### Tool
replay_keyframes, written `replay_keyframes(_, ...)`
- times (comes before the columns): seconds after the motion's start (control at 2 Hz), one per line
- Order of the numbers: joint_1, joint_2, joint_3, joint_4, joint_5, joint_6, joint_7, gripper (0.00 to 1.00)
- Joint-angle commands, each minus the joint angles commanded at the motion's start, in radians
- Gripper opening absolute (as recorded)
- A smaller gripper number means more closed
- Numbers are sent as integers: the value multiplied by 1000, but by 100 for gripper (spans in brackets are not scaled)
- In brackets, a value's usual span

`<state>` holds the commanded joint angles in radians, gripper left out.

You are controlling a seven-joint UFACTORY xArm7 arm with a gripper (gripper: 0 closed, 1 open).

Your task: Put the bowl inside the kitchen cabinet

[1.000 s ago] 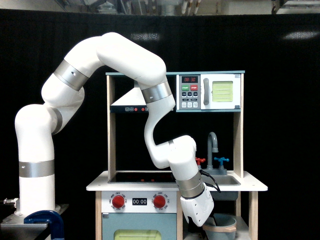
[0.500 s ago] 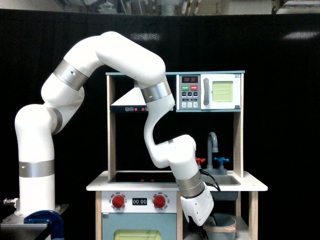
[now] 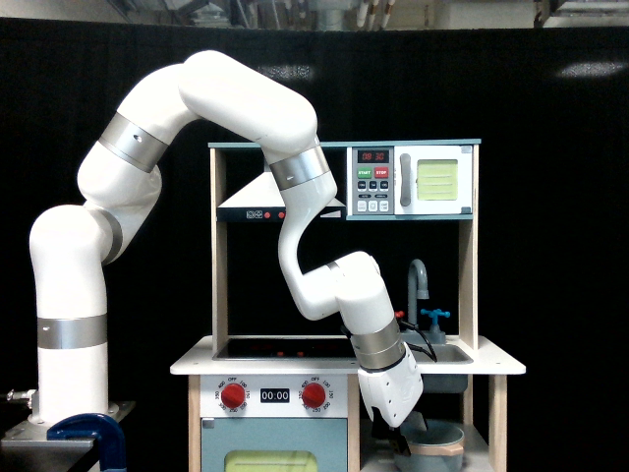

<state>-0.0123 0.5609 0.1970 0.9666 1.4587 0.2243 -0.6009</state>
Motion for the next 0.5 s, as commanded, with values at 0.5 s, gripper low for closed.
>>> replay_keyframes(0.5, -69, -130, -3, -139, -5, 45, -41, 100)
